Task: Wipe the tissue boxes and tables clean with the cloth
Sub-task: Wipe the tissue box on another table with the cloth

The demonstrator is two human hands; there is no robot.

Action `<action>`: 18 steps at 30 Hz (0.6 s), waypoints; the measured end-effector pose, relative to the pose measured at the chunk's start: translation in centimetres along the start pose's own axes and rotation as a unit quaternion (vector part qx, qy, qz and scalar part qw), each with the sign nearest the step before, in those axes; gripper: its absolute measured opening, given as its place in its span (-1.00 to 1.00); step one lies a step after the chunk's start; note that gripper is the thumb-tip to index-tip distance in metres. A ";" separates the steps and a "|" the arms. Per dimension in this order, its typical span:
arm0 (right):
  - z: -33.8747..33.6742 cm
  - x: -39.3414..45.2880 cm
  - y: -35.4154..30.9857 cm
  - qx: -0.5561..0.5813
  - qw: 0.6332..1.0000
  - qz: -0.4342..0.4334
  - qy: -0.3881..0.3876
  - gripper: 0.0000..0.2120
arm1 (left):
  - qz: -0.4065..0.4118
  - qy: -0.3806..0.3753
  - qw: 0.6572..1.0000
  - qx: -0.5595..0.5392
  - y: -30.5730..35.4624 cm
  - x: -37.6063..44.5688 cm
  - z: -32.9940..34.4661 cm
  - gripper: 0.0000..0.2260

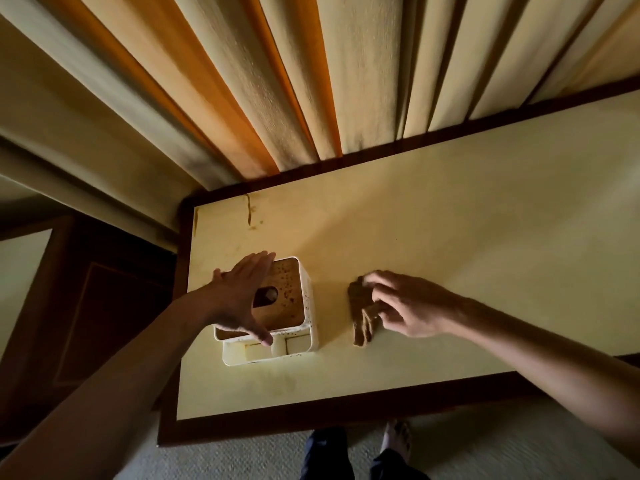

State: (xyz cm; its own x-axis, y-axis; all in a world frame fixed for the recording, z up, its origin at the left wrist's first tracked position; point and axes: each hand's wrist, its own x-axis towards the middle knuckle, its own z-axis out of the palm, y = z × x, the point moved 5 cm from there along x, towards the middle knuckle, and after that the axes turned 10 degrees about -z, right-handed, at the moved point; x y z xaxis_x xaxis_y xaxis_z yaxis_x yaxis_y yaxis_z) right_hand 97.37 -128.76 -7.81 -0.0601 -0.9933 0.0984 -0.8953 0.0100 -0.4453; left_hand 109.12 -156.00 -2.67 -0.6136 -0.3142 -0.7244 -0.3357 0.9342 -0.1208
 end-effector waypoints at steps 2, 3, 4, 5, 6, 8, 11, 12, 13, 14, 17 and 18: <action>-0.5 0.8 -0.5 0.113 0.991 0.054 0.049 -0.70 | -0.005 0.008 1.000 0.004 -0.3 0.4 0.4 0.38; -0.5 1.2 -0.6 0.177 0.979 0.082 0.063 -0.61 | -0.004 0.008 1.000 0.005 -0.4 0.5 0.5 0.39; -0.5 1.6 -0.8 0.235 0.963 0.112 0.073 -0.53 | -0.003 0.008 1.000 0.007 -0.4 0.7 0.6 0.39; -0.3 1.8 -0.9 0.288 0.943 0.143 0.083 -0.49 | -0.002 0.006 1.000 0.006 -0.5 0.9 0.6 0.39; -0.1 2.1 -1.3 0.321 0.928 0.164 0.099 -0.50 | -0.003 0.005 1.000 0.001 -0.5 1.0 0.5 0.39; 0.5 2.5 -2.3 0.374 0.892 0.200 0.159 -0.72 | 0.001 -0.002 1.000 0.005 -0.4 1.0 0.4 0.39; 2.4 2.7 -3.9 0.487 0.786 0.284 0.255 -0.81 | 0.000 -0.009 1.000 0.011 -0.3 1.2 0.5 0.39; 2.9 2.9 -4.6 0.523 0.747 0.300 0.280 -0.80 | 0.000 -0.011 1.000 0.011 -0.4 1.2 0.6 0.39; 3.4 3.1 -5.4 0.547 0.718 0.309 0.300 -0.81 | 0.002 -0.013 1.000 0.008 -0.3 1.2 0.6 0.39; 3.8 3.5 -6.3 0.562 0.700 0.311 0.311 -0.82 | 0.005 -0.014 1.000 0.005 -0.4 1.3 0.7 0.39; 5.1 5.1 -8.7 0.592 0.666 0.325 0.317 -0.82 | 0.008 -0.014 1.000 0.004 -0.4 1.2 0.7 0.38; 5.7 5.7 -9.4 0.599 0.655 0.334 0.317 -0.79 | 0.009 -0.015 1.000 0.001 -0.5 1.1 0.7 0.38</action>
State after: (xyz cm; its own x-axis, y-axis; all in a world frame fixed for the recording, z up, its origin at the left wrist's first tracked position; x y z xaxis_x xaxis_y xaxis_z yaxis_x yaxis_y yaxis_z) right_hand 107.92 -135.16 -8.15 -0.7730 -0.5624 -0.2933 0.3907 -0.0578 -0.9187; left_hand 109.09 -156.67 -3.94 -0.5977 -0.2912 -0.7469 -0.3231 0.9402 -0.1081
